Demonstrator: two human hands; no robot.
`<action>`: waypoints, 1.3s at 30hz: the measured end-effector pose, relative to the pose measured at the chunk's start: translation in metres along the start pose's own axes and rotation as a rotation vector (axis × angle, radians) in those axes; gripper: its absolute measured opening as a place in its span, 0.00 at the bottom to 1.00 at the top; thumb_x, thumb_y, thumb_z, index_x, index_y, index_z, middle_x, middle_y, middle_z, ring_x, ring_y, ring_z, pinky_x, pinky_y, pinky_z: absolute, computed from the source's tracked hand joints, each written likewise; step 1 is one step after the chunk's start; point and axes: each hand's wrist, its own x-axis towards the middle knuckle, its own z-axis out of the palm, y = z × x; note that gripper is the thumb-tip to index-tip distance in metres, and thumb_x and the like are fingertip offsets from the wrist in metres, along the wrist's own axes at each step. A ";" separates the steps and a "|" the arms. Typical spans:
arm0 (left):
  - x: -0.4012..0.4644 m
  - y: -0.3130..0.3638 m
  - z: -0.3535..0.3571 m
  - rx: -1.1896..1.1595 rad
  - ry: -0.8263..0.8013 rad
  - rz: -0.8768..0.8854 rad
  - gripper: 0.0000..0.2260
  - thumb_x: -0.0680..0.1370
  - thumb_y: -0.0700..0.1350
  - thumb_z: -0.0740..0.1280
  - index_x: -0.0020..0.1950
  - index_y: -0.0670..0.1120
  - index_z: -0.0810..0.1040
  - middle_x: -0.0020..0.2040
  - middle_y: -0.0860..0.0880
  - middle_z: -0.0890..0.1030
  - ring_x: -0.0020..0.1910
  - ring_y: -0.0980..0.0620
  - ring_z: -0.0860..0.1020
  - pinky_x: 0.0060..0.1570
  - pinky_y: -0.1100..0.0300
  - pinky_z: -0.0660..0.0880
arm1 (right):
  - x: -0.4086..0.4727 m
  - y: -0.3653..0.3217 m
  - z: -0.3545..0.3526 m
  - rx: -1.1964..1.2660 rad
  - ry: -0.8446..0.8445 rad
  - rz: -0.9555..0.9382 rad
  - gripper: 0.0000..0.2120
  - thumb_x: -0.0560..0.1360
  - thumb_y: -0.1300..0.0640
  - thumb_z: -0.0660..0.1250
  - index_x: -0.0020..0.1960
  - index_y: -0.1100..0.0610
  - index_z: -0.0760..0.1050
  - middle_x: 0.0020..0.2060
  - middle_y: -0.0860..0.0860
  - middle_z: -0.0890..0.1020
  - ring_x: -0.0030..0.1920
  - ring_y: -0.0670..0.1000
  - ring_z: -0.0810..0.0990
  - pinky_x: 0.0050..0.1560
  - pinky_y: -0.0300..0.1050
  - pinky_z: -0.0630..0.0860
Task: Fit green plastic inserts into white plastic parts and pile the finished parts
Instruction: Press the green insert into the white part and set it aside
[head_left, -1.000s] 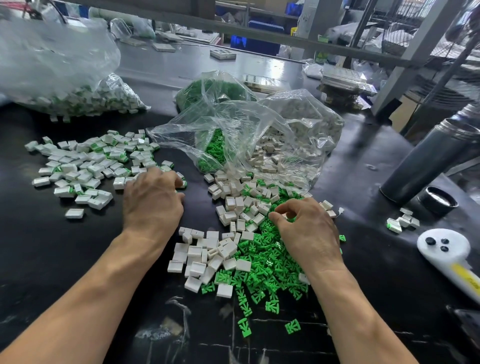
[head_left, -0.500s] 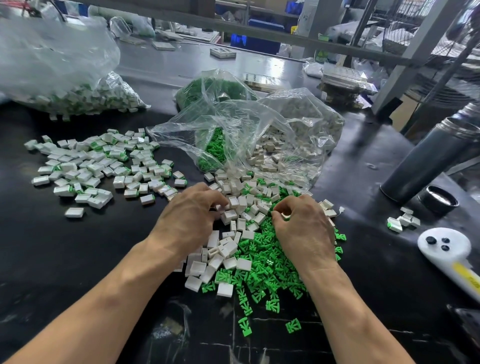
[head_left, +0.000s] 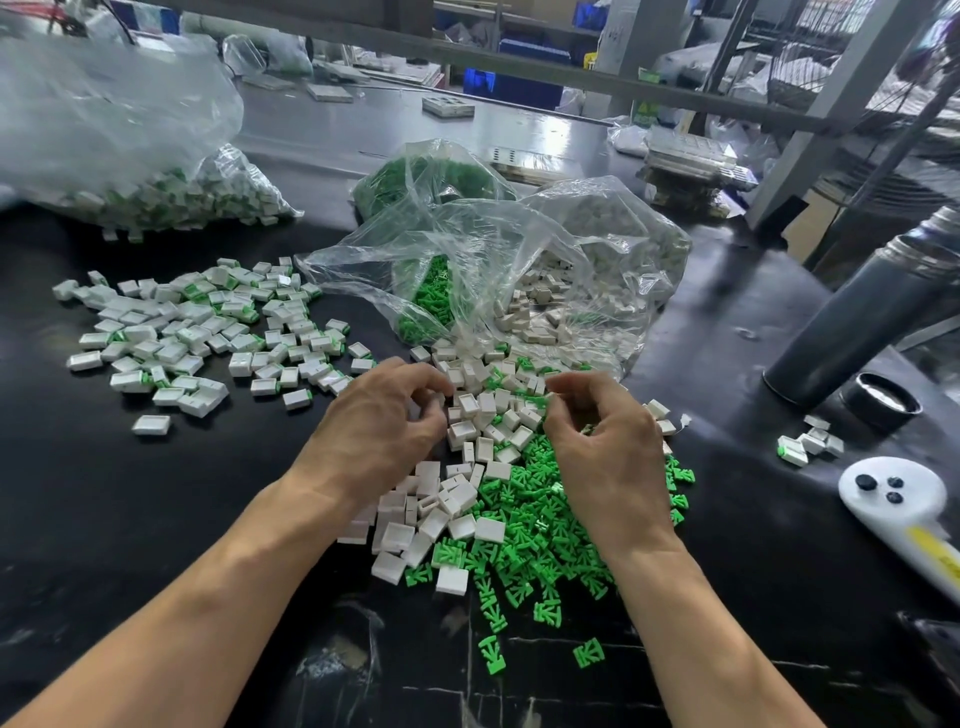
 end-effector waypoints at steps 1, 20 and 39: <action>0.000 0.002 -0.001 -0.062 0.019 -0.002 0.08 0.82 0.46 0.67 0.60 0.54 0.81 0.46 0.59 0.76 0.39 0.64 0.75 0.38 0.71 0.72 | -0.001 0.000 0.001 0.053 -0.017 -0.002 0.07 0.80 0.58 0.71 0.56 0.49 0.83 0.44 0.41 0.84 0.45 0.36 0.81 0.44 0.25 0.74; -0.005 0.029 -0.001 -1.080 -0.149 -0.237 0.16 0.70 0.47 0.74 0.54 0.42 0.82 0.48 0.41 0.88 0.41 0.48 0.86 0.41 0.59 0.83 | -0.012 -0.008 0.011 0.475 -0.086 -0.030 0.09 0.77 0.60 0.75 0.54 0.47 0.83 0.45 0.47 0.87 0.44 0.48 0.86 0.46 0.43 0.83; -0.006 0.028 0.002 -0.850 -0.109 -0.186 0.03 0.78 0.38 0.72 0.49 0.43 0.85 0.35 0.50 0.81 0.36 0.53 0.77 0.42 0.54 0.78 | -0.013 -0.007 0.010 0.297 -0.124 -0.126 0.09 0.77 0.62 0.75 0.53 0.50 0.84 0.45 0.44 0.85 0.46 0.48 0.85 0.44 0.38 0.80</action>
